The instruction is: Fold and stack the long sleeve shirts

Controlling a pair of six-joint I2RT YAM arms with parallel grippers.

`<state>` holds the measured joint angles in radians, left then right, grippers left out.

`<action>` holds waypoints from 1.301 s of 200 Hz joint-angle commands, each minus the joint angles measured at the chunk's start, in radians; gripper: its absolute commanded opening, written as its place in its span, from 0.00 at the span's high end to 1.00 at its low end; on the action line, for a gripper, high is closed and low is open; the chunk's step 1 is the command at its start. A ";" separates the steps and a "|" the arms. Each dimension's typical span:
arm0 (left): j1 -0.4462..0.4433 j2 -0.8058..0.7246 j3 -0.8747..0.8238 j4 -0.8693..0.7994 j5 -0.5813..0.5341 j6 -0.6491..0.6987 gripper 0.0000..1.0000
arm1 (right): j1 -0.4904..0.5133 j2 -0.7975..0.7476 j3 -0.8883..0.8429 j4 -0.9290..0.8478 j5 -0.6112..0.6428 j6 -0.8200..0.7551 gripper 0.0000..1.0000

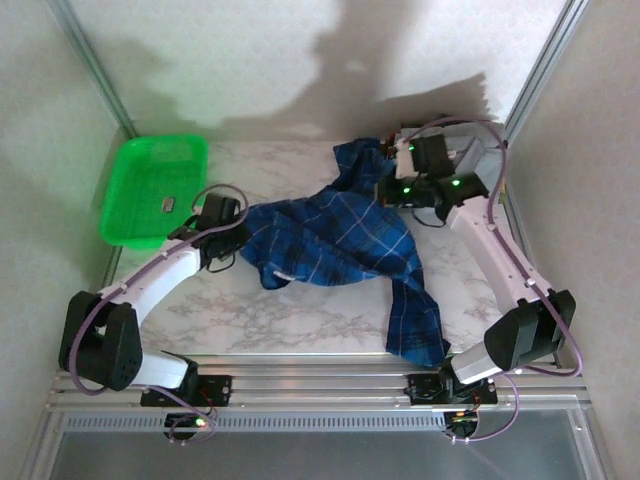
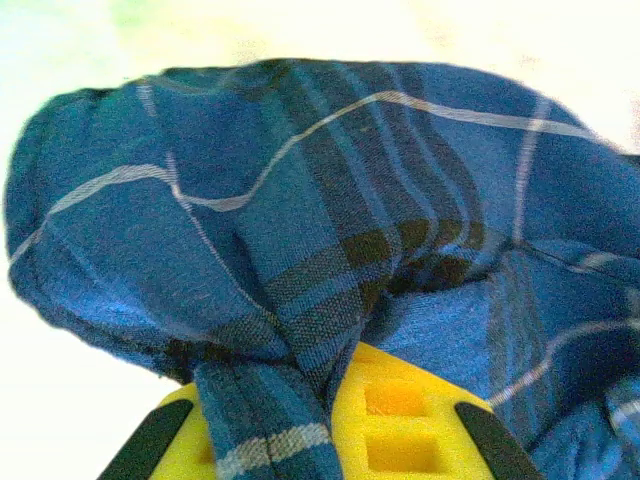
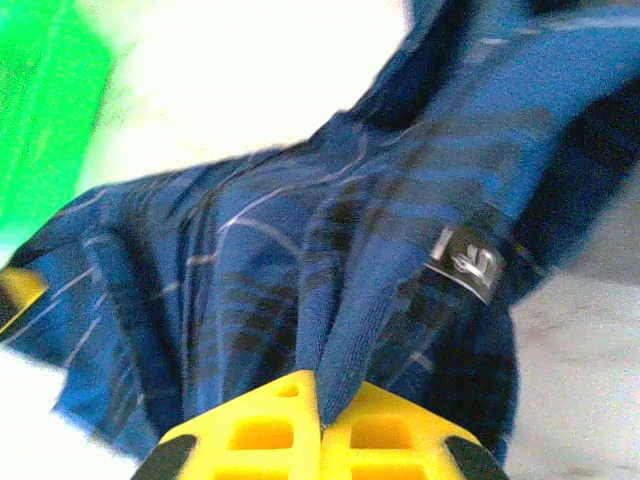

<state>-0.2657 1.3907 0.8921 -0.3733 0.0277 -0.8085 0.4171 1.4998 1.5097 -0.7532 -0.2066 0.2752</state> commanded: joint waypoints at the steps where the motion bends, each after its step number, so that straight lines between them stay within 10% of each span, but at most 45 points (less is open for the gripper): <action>1: 0.020 -0.003 -0.046 -0.084 -0.081 -0.039 0.96 | 0.155 0.086 -0.062 -0.046 -0.097 0.095 1.00; 21: 0.034 -0.037 -0.065 -0.122 -0.141 -0.078 0.86 | 0.321 0.179 -0.012 0.002 -0.140 0.124 0.84; 40: 0.048 -0.116 -0.095 -0.156 -0.177 -0.158 0.27 | 0.375 0.238 0.056 -0.003 -0.194 0.149 0.55; 68: 0.047 -0.235 -0.096 -0.211 -0.159 -0.214 0.05 | 0.274 0.148 0.015 -0.030 -0.189 0.153 0.34; 137: -0.031 -0.265 -0.112 -0.274 -0.015 -0.251 0.08 | -0.089 0.164 -0.103 -0.106 -0.127 0.110 0.38; 194: -0.088 -0.199 -0.223 -0.127 0.030 -0.321 0.18 | 0.027 0.227 -0.200 0.149 -0.335 0.119 0.43; 260: -0.102 -0.137 -0.316 -0.025 0.037 -0.340 0.44 | 0.184 0.282 -0.100 0.061 -0.276 0.251 0.38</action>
<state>-0.3607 1.2407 0.6090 -0.4427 0.0616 -1.1316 0.5671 1.7466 1.3407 -0.6483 -0.4992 0.4519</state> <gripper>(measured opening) 0.595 0.614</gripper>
